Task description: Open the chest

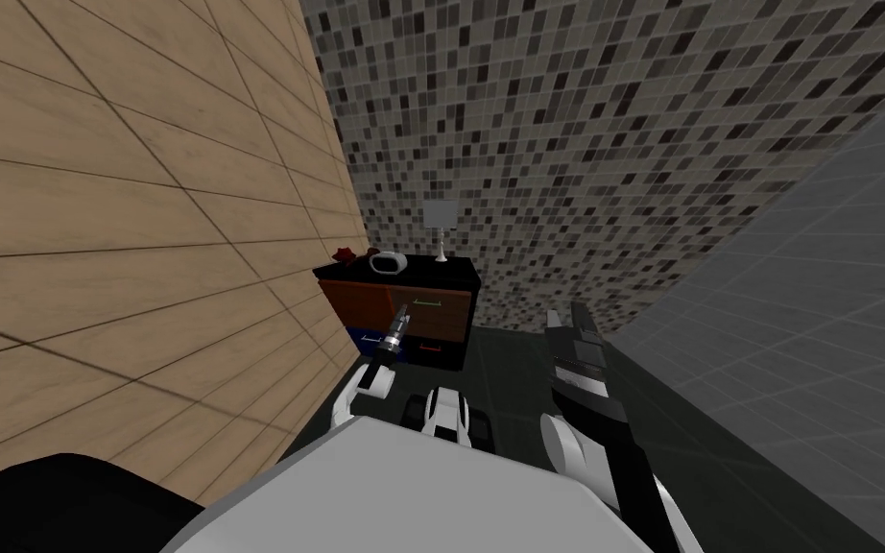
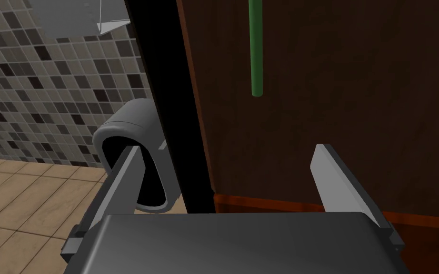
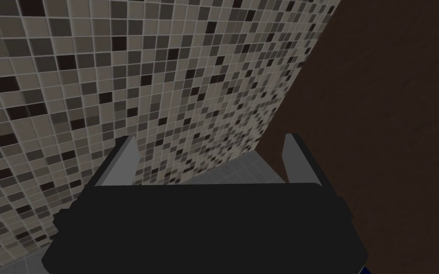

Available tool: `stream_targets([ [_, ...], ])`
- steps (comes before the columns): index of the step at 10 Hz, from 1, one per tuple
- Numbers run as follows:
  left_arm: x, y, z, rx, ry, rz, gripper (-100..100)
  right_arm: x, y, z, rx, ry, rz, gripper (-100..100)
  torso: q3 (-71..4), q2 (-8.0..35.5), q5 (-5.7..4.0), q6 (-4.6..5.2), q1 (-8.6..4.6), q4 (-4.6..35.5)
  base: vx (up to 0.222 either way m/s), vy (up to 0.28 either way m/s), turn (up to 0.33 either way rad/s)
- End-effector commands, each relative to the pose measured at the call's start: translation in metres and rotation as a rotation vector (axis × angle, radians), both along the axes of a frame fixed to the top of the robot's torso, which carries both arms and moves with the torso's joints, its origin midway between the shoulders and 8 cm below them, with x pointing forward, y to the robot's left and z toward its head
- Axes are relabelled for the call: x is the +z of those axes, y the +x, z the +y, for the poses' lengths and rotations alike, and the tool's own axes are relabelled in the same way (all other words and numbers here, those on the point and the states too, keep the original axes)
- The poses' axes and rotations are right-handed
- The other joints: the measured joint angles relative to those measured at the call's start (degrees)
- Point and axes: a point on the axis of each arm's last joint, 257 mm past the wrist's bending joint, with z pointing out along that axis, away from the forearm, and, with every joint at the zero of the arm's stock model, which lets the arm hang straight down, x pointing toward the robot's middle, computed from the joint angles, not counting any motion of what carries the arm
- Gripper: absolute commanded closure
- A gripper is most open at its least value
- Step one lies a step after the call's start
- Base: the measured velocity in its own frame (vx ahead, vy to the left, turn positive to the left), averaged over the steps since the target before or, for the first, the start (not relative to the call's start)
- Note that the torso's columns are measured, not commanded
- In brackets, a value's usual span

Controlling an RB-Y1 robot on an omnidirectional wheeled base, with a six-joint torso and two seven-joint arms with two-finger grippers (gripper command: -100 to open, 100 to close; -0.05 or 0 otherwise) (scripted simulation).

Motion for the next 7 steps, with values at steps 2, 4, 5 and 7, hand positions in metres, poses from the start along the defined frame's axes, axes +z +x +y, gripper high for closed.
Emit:
stream_targets([
  [2,-0.002,0.004,0.002,0.004,-0.005,0.015,-100,0.0,0.0,0.0,0.0,0.0,0.0,0,0.34,0.52,0.02,0.0,0.05,0.16,0.14,-0.024,-0.008],
  [4,-0.019,0.0,0.042,0.05,-0.004,0.043,-100,0.0,0.0,0.0,0.0,0.0,0.0,0,0.78,1.23,0.0,0.06,-0.04,0.36,-0.036,-0.051,-0.293],
  [5,-0.024,-0.005,0.071,0.077,-0.007,0.05,-100,0.0,0.0,0.0,0.0,0.0,0.0,0,0.73,1.14,0.0,-0.02,0.02,0.34,-0.091,-0.096,-0.336],
  [7,-0.03,-0.012,0.111,0.123,-0.006,0.061,-100,0.0,0.0,0.0,0.0,0.0,0.0,0,0.47,0.72,-0.01,-0.02,0.02,0.22,-0.087,-0.102,-0.289],
])
